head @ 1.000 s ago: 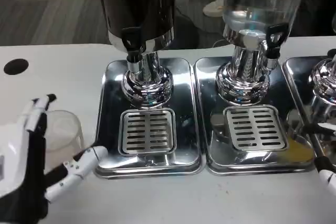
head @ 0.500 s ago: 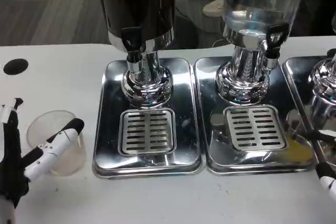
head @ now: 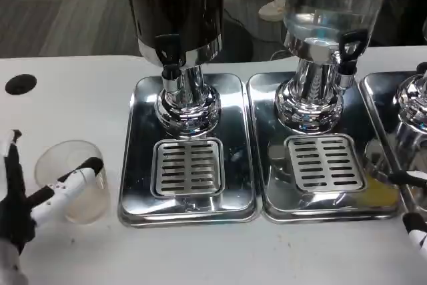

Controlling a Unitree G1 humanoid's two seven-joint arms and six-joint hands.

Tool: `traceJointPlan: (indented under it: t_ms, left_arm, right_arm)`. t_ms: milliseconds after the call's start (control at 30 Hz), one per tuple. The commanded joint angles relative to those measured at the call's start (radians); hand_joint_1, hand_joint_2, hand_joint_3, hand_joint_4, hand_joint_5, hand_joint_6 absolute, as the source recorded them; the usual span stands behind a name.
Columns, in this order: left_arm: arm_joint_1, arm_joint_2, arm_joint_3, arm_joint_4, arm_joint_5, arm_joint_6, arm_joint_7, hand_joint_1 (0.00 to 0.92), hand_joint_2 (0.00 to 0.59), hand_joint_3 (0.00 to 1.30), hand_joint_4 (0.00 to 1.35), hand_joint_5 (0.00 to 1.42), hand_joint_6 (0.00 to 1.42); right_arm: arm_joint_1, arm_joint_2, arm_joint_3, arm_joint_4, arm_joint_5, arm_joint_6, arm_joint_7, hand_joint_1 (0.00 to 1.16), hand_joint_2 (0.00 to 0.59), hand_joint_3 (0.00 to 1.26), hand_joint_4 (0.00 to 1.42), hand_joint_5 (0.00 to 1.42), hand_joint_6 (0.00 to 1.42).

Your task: Grasp the cup under the faucet to collect the drink, then remove the cup.

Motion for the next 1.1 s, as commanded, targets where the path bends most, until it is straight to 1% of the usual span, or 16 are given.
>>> traceJointPlan:
  t_ms: [33, 167, 333, 467, 667, 800, 900, 1000, 1100]
  left_arm:
    - [-0.035, 0.022, -0.03, 0.036, 0.046, 0.02, -0.026, 0.15, 0.04, 0.11, 0.12, 0.43, 0.82]
    - [-0.062, 0.036, -0.057, 0.072, 0.075, 0.032, -0.031, 0.206, 0.049, 0.1, 0.13, 0.47, 0.85]
    - [-0.09, 0.05, -0.099, 0.123, 0.115, 0.039, -0.042, 0.27, 0.056, 0.14, 0.18, 0.53, 0.93]
    - [-0.101, 0.054, -0.129, 0.144, 0.141, 0.044, -0.045, 0.294, 0.059, 0.17, 0.22, 0.56, 0.96]
    - [-0.117, 0.059, -0.166, 0.173, 0.187, 0.049, -0.077, 0.302, 0.059, 0.18, 0.24, 0.58, 0.98]
    - [-0.119, 0.064, -0.179, 0.174, 0.204, 0.05, -0.086, 0.306, 0.067, 0.23, 0.3, 0.64, 1.02]
    - [-0.114, 0.059, -0.182, 0.172, 0.217, 0.05, -0.081, 0.297, 0.07, 0.28, 0.36, 0.68, 1.05]
    - [-0.103, 0.051, -0.186, 0.169, 0.224, 0.05, -0.058, 0.294, 0.073, 0.34, 0.42, 0.74, 1.08]
    - [-0.092, 0.045, -0.191, 0.165, 0.228, 0.05, -0.024, 0.294, 0.09, 0.38, 0.47, 0.78, 1.12]
  right_arm:
    - [0.003, -0.004, -0.003, 0.009, 0.012, -0.027, 0.006, 0.53, 0.413, 0.31, 0.21, 0.17, 0.02]
    - [0.006, -0.003, -0.004, 0.017, 0.021, -0.037, 0.009, 0.53, 0.412, 0.31, 0.21, 0.17, 0.02]
    - [0.015, -0.005, -0.011, 0.025, 0.037, -0.054, 0.014, 0.53, 0.413, 0.31, 0.21, 0.17, 0.02]
    - [0.022, -0.006, -0.015, 0.029, 0.044, -0.063, 0.018, 0.53, 0.413, 0.31, 0.21, 0.17, 0.04]
    - [0.033, -0.004, -0.022, 0.038, 0.064, -0.086, 0.024, 0.53, 0.413, 0.32, 0.21, 0.17, 0.05]
    - [0.039, -0.002, -0.027, 0.049, 0.082, -0.104, 0.03, 0.53, 0.413, 0.32, 0.21, 0.18, 0.07]
    - [0.042, -0.001, -0.029, 0.055, 0.087, -0.115, 0.033, 0.53, 0.413, 0.32, 0.21, 0.18, 0.07]
    - [0.044, -0.001, -0.028, 0.062, 0.088, -0.125, 0.035, 0.53, 0.413, 0.32, 0.21, 0.18, 0.07]
    - [0.045, 0.0, -0.024, 0.07, 0.085, -0.133, 0.036, 0.53, 0.41, 0.32, 0.21, 0.18, 0.07]
